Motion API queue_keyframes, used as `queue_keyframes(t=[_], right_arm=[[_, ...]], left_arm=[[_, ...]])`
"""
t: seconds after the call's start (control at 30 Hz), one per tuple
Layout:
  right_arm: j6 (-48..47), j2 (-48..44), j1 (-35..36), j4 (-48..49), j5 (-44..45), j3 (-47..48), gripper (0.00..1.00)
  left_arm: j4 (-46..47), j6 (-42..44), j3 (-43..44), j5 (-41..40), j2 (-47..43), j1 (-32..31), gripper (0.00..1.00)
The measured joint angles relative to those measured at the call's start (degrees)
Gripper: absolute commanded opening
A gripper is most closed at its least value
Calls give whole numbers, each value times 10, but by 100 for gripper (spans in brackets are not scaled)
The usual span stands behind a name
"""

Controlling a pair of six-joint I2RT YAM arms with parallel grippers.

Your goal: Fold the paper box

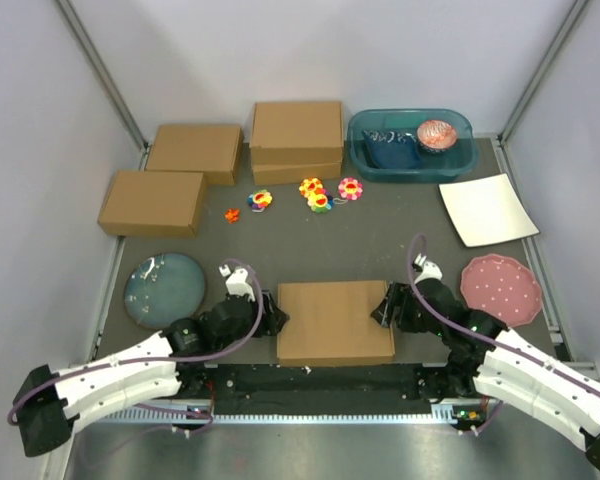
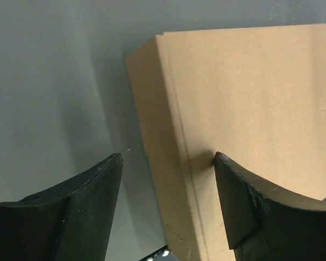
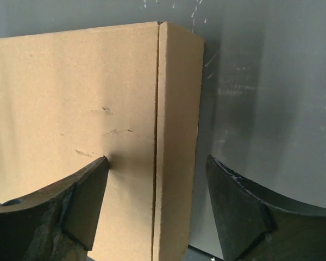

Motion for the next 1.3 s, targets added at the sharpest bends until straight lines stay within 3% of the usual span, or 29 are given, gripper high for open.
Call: queue_keyframes(t=[0.13,0.17,0.27,0.43,0.57,0.73,0.8,0.93,0.97,1.1,1.3], right_arm=[[18,-1,0,37,-8,-27,49],[20,1,1,50,-8,-31,40],[21,14,-3,85,1,-41,30],[11,105,-55,187,-12,-35,28],[-8,217,-97,271,-36,0,28],[-37,322,-139,337,-58,49,28],[-49,356,-153,354,-63,68,31],[-70,391,-164,359,-63,102,65],[-78,389,-165,349,-59,106,68],[-90,346,-167,280,-34,113,74],[-98,165,-154,198,2,112,76]], left_arm=[[68,-16,-17,24,39,0,63],[91,-15,-25,28,46,1,61],[140,-8,-33,27,67,5,56],[204,30,-21,35,132,76,52],[247,62,27,79,224,176,54],[268,93,89,106,318,234,56],[272,97,110,120,348,254,59],[260,105,150,138,380,280,68],[251,107,158,138,379,282,70],[160,104,212,105,364,282,72],[10,85,301,71,360,282,69]])
